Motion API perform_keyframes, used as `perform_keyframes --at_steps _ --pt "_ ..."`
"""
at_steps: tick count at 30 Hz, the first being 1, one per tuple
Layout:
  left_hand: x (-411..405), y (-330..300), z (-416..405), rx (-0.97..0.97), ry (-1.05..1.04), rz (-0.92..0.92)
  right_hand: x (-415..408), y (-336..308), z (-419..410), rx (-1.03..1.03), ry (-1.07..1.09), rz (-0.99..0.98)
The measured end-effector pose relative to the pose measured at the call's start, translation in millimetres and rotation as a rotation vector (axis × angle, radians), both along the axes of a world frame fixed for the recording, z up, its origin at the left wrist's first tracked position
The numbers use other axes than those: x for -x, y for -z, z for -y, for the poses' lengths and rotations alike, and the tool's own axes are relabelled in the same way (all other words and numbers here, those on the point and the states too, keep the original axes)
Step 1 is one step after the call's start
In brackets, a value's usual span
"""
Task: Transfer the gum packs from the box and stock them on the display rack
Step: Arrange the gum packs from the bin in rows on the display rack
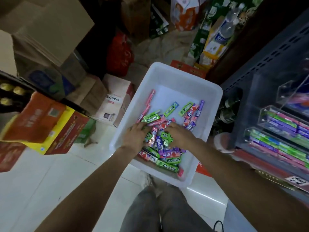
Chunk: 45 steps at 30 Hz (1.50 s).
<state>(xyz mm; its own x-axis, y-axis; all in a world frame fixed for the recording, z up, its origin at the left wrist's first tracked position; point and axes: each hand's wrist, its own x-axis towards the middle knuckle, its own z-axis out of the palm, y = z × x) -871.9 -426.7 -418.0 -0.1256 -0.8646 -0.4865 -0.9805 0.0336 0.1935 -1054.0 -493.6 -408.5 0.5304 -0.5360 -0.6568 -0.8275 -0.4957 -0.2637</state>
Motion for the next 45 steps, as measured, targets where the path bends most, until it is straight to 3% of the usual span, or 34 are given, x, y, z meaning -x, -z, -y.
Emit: perform_keyframes --at_steps 5,11,15,19,21,24,28,34,39,45 --pt "3.6 -0.1 2.5 0.036 -0.06 -0.066 -0.5 2.8 -2.0 0.044 -0.071 -0.039" --pt "1.2 0.8 4.5 0.01 -0.052 -0.066 -2.0 -2.6 0.0 0.062 0.06 0.067" --pt "6.0 2.0 10.4 0.018 0.023 0.03 -2.8 -5.8 3.4 0.096 0.267 0.178" --pt "7.3 0.9 12.2 0.081 -0.047 -0.03 4.8 -15.3 11.6 0.058 0.577 0.39" --pt "5.9 -7.3 13.4 0.146 -0.151 -0.151 9.5 -23.4 14.6 0.043 0.722 0.494" --pt "8.4 -31.6 17.5 0.21 -0.428 -0.491 14.0 -40.4 16.9 -0.083 0.99 0.688" --pt "22.5 -61.3 34.1 0.099 -0.635 -0.908 12.8 -74.4 18.7 -0.203 1.134 0.882" --pt "59.2 -127.5 54.6 -0.086 -0.584 -1.168 27.1 -134.3 15.2 -0.125 1.16 1.051" --pt "106.2 -170.7 56.1 -0.152 -0.321 -1.229 71.9 -180.7 4.2 0.022 1.208 1.135" --pt "209.1 -215.5 51.5 -0.042 -0.073 -1.233 179.1 -223.4 -23.8 0.062 1.236 1.259"
